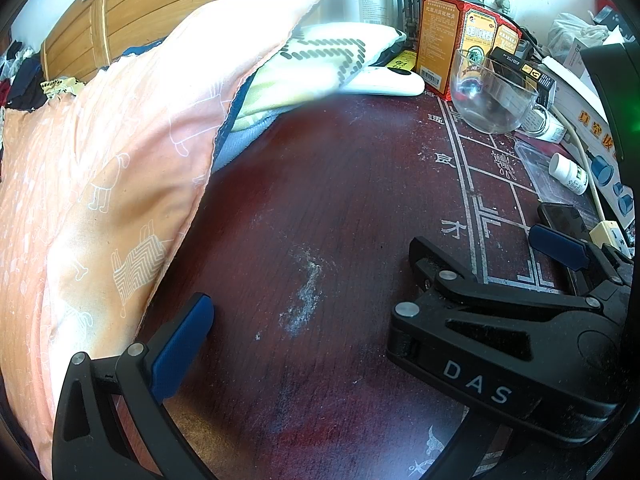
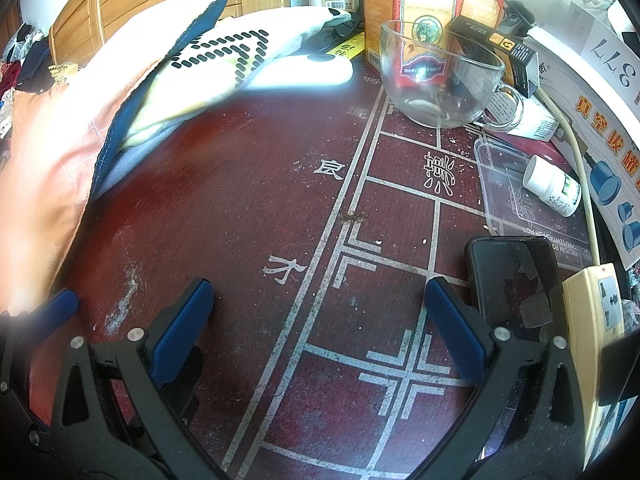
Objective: Fold small clothes
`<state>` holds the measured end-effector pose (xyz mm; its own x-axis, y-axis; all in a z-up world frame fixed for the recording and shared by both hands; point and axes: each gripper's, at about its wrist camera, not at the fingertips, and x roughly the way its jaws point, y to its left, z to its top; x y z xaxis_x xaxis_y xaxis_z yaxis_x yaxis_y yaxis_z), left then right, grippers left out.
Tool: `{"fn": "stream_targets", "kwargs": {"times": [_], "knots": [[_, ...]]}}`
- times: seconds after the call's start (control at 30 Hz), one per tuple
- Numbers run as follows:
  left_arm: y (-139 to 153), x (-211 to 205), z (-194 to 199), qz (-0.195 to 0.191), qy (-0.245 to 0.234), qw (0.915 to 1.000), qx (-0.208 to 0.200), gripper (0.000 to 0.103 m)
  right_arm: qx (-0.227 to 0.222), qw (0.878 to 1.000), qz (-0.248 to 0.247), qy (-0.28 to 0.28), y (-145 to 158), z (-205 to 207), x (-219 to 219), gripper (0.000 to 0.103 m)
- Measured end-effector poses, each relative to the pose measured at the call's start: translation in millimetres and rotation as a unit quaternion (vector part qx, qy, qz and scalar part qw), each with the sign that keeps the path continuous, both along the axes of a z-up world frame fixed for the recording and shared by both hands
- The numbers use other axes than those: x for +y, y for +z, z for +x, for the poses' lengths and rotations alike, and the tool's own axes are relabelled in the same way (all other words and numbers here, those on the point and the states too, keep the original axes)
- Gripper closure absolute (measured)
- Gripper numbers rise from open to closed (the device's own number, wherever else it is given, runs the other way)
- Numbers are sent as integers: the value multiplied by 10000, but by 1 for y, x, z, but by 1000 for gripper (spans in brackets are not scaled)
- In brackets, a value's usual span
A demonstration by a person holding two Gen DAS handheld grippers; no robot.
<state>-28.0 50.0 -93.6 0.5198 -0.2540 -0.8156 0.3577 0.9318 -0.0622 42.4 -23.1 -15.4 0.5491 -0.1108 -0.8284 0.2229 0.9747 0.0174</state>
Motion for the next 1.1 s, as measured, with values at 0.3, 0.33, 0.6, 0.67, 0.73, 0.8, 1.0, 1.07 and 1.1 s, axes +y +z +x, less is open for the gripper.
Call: {"fn": "stream_targets", "kwargs": {"times": [0.3,0.33,0.6,0.67,0.73,0.8,1.0,1.07,1.1], "knots": [[0,0,0,15,-1,10000,38,0,2,10000,0,-4,0,0,0,0],[0,1,0,14,-1,10000,38,0,2,10000,0,-4,0,0,0,0],[0,2,-1,22,0,10000,63,0,3,10000,-1,-5,0,0,0,0],[0,2,-1,24,0,10000,67,0,3,10000,-2,-5,0,0,0,0],[0,2,-1,19,2,10000,73,0,3,10000,-1,-6,0,0,0,0],[0,1,0,29,2,10000,81,0,4,10000,-2,-7,0,0,0,0],[0,1,-1,25,1,10000,58,0,5,10000,-2,-7,0,0,0,0],[0,1,0,26,1,10000,57,0,5,10000,-2,-8,0,0,0,0],[0,1,-1,26,2,10000,57,0,5,10000,-2,-8,0,0,0,0]]}}
